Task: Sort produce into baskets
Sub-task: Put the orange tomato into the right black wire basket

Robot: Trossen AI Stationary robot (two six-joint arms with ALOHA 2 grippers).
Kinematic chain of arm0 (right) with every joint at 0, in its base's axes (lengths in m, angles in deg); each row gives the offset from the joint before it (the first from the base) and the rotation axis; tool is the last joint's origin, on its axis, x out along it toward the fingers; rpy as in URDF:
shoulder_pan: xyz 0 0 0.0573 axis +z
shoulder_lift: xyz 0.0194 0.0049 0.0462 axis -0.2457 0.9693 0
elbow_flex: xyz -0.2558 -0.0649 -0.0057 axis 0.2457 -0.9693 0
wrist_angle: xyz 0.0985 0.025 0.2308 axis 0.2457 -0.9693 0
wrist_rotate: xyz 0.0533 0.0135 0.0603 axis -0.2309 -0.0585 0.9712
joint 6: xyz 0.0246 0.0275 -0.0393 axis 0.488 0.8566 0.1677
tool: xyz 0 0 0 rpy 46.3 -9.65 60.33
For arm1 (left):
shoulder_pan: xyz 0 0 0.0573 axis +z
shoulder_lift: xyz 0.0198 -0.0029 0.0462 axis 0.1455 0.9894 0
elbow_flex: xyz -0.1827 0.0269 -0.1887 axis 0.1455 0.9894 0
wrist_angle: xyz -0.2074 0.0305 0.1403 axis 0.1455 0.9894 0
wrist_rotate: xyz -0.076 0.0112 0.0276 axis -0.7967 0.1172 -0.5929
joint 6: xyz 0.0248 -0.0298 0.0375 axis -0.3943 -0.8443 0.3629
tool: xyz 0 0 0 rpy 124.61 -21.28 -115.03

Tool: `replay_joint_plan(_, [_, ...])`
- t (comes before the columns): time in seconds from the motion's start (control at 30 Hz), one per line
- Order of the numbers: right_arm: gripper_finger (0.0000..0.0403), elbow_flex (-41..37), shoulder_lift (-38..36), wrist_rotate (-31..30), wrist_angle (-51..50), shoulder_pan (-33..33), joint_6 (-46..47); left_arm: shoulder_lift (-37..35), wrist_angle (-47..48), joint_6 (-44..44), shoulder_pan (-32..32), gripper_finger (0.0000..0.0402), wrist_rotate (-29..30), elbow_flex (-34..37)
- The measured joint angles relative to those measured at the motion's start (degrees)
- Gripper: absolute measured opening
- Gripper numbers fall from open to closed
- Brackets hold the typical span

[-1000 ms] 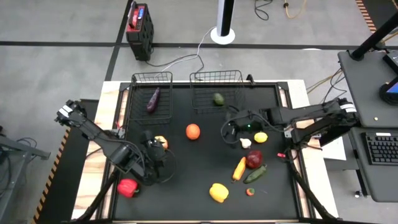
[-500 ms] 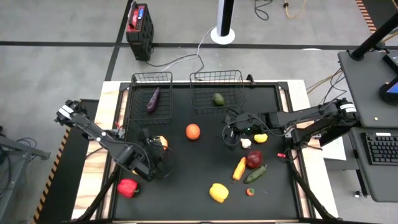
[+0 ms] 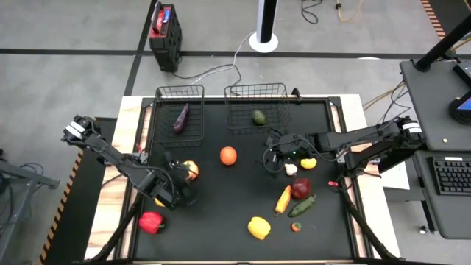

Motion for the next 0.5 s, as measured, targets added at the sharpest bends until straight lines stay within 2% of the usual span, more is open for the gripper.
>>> replay_joint_plan(0.27, [0.0350, 0.0, 0.0, 0.0, 0.0, 0.0, 0.1, -0.2, -6.9, -0.6, 0.3, 0.0314, 0.2, 5.7])
replay_joint_plan(0.5, [0.0350, 0.0, 0.0, 0.0, 0.0, 0.0, 0.1, -0.2, -8.9, -3.6, 0.4, 0.0314, 0.6, 8.5])
